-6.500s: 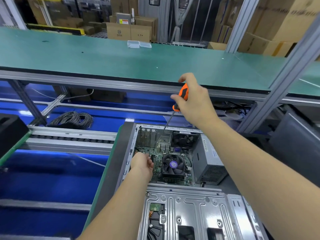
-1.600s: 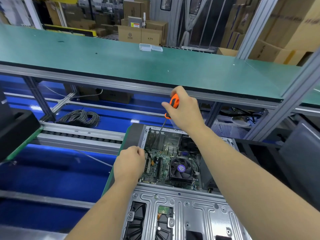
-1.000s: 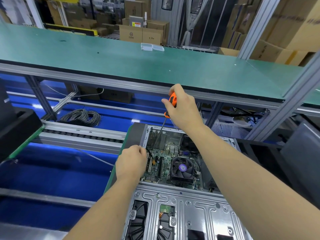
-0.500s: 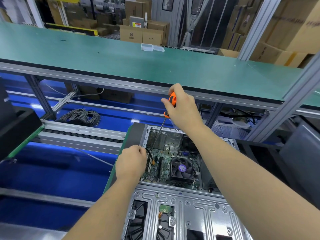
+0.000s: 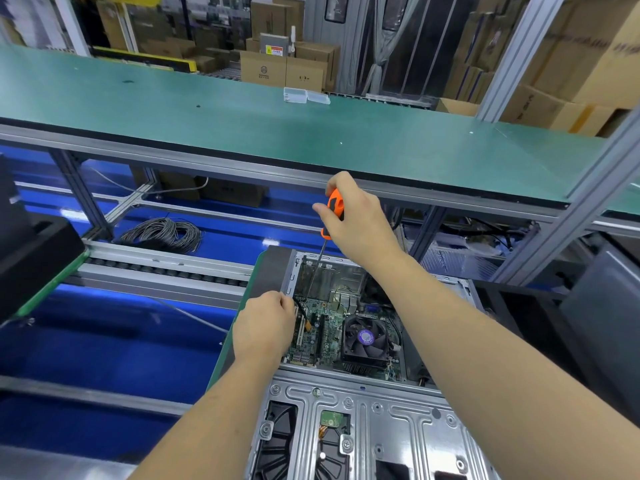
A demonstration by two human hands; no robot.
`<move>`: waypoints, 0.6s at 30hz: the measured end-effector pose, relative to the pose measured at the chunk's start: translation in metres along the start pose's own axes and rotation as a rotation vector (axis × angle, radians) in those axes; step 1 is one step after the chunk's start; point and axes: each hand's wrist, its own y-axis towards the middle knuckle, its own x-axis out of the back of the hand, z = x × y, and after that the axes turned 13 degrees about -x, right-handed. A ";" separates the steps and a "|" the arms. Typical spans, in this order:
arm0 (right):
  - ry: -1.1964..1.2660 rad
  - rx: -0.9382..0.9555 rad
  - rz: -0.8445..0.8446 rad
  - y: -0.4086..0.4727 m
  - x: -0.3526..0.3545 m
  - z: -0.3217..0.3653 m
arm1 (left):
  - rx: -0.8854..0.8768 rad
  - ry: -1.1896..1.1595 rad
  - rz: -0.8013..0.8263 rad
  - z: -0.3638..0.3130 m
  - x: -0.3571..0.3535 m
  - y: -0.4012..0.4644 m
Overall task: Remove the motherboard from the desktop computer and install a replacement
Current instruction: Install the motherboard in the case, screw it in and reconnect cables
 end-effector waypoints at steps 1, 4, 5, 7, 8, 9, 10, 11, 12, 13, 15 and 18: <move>-0.004 0.028 0.015 -0.001 -0.001 0.003 | 0.001 0.001 0.001 0.000 0.000 0.000; -0.025 0.107 0.074 -0.005 -0.005 0.011 | 0.006 -0.007 0.003 -0.001 0.000 0.000; -0.034 0.126 0.085 -0.007 -0.006 0.013 | 0.008 -0.011 0.003 -0.001 0.001 0.000; -0.050 0.157 0.095 -0.010 -0.009 0.017 | 0.010 -0.021 -0.001 -0.002 0.001 0.000; -0.057 0.171 0.098 -0.011 -0.010 0.019 | 0.010 -0.024 -0.005 -0.002 0.001 0.000; -0.063 0.182 0.101 -0.013 -0.010 0.020 | 0.009 -0.027 -0.008 -0.002 0.001 -0.001; -0.067 0.189 0.103 -0.014 -0.011 0.021 | 0.010 -0.029 -0.011 -0.002 0.001 -0.001; -0.070 0.193 0.105 -0.015 -0.011 0.021 | 0.010 -0.031 -0.013 -0.002 0.001 -0.001; -0.073 0.195 0.107 -0.016 -0.011 0.022 | 0.009 -0.033 -0.013 -0.002 0.001 -0.001; -0.075 0.195 0.107 -0.017 -0.011 0.022 | 0.008 -0.035 -0.012 -0.001 0.001 -0.001; -0.078 0.203 0.102 -0.018 -0.012 0.023 | 0.008 -0.034 -0.010 -0.001 0.001 -0.001; -0.102 0.237 0.100 -0.021 -0.013 0.025 | 0.005 -0.026 -0.013 -0.001 0.001 -0.001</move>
